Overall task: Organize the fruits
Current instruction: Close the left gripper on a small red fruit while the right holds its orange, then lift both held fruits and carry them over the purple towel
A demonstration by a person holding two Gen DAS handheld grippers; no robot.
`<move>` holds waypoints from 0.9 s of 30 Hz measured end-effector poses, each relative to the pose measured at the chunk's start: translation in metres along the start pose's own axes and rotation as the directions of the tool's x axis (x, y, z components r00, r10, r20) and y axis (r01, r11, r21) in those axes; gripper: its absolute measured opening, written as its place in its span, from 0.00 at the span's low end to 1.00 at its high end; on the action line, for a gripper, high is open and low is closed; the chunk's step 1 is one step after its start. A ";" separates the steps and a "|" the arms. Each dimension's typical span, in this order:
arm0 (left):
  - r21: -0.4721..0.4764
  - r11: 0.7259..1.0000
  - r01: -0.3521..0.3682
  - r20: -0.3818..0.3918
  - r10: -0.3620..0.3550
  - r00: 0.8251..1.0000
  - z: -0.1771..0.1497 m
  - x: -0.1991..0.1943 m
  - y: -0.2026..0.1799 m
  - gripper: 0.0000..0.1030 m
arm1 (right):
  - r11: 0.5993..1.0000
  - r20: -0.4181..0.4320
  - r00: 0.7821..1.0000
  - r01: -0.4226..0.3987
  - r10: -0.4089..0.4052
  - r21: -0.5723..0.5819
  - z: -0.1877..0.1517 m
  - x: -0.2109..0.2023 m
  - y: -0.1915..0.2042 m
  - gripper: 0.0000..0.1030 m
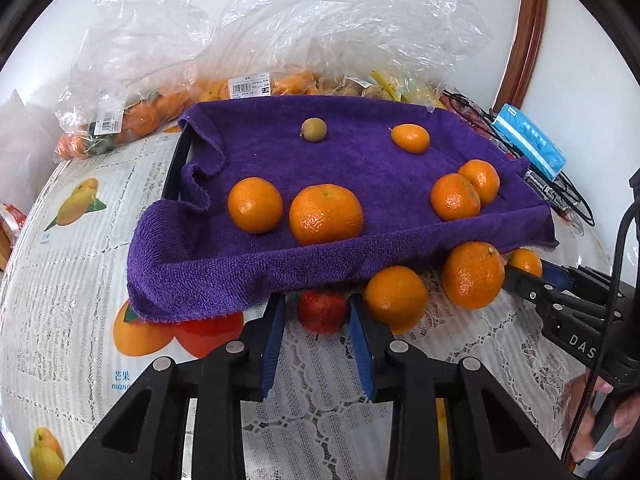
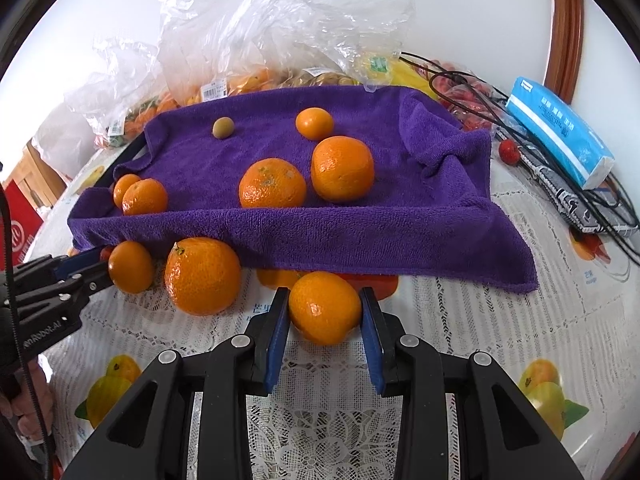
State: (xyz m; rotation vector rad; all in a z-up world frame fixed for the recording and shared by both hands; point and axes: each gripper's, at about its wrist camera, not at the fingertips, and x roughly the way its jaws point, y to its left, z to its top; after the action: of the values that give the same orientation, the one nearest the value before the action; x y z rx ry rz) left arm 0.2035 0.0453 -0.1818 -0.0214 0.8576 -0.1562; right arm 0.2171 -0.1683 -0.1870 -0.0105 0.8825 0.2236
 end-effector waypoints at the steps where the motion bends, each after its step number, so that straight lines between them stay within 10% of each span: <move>1: 0.004 1.000 -0.008 0.000 0.008 1.000 0.000 0.000 -0.002 0.29 | 1.000 0.001 1.000 -0.008 0.008 0.007 0.000 0.000 -0.001 0.34; 27: -0.060 0.997 -0.057 -0.009 0.056 0.998 -0.018 -0.024 0.000 0.23 | 0.999 0.052 0.998 -0.033 0.034 -0.024 -0.008 -0.030 0.005 0.33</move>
State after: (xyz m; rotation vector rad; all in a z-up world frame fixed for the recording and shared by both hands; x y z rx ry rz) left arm 0.1747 0.0499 -0.1755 -0.0527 0.8693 -0.0775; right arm 0.1916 -0.1702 -0.1681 -0.0115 0.8285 0.2645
